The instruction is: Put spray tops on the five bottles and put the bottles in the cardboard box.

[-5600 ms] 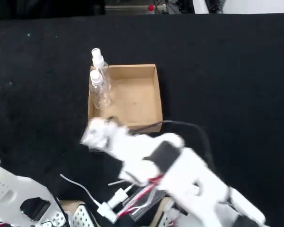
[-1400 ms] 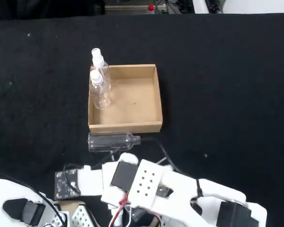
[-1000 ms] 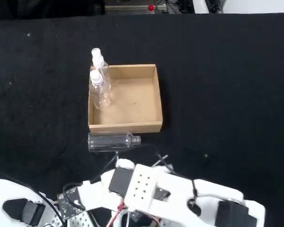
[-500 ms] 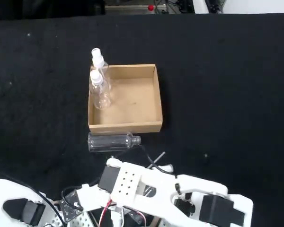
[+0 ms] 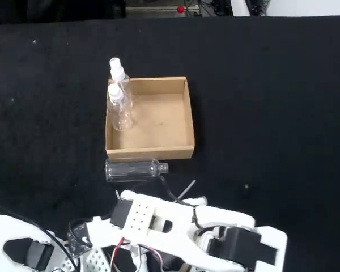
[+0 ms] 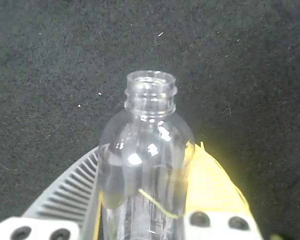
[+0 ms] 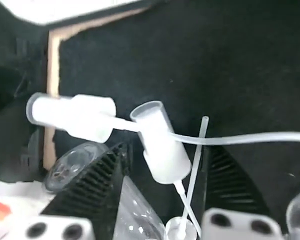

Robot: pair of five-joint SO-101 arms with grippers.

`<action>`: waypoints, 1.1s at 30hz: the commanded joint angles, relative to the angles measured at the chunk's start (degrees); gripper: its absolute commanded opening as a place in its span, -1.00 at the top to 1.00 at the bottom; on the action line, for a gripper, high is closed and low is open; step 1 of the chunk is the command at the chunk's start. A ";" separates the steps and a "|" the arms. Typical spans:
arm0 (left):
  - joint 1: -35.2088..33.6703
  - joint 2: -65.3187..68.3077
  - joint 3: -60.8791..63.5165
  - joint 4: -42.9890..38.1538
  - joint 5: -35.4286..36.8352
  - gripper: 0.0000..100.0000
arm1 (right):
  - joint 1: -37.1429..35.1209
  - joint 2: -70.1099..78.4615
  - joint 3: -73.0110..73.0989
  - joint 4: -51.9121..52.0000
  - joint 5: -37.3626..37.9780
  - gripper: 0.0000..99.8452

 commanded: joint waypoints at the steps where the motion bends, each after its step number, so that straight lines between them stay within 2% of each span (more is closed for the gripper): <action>1: -0.75 -0.97 -3.30 0.09 0.00 0.85 | -0.35 1.10 -2.33 0.00 1.05 0.58; 5: -0.75 -0.97 -3.30 0.09 0.00 0.85 | 0.00 1.54 -2.15 -2.20 0.97 0.59; 11: -0.75 -0.97 -3.30 0.09 0.00 0.85 | 5.54 1.54 -6.02 -2.90 -3.08 0.89; 19: -0.40 -0.97 -3.30 0.09 0.00 0.85 | 13.54 1.45 -16.04 5.27 -4.04 0.88; 25: -0.31 -0.97 -3.30 0.09 0.00 0.85 | 21.89 1.54 -18.24 2.02 -11.96 0.87; 28: -0.22 -0.97 -3.30 0.09 0.09 0.85 | 21.98 1.71 -15.96 -3.25 -17.58 0.87; 33: -0.22 -0.97 -3.30 0.09 0.09 0.85 | 14.95 2.15 -12.44 -10.46 -23.21 0.87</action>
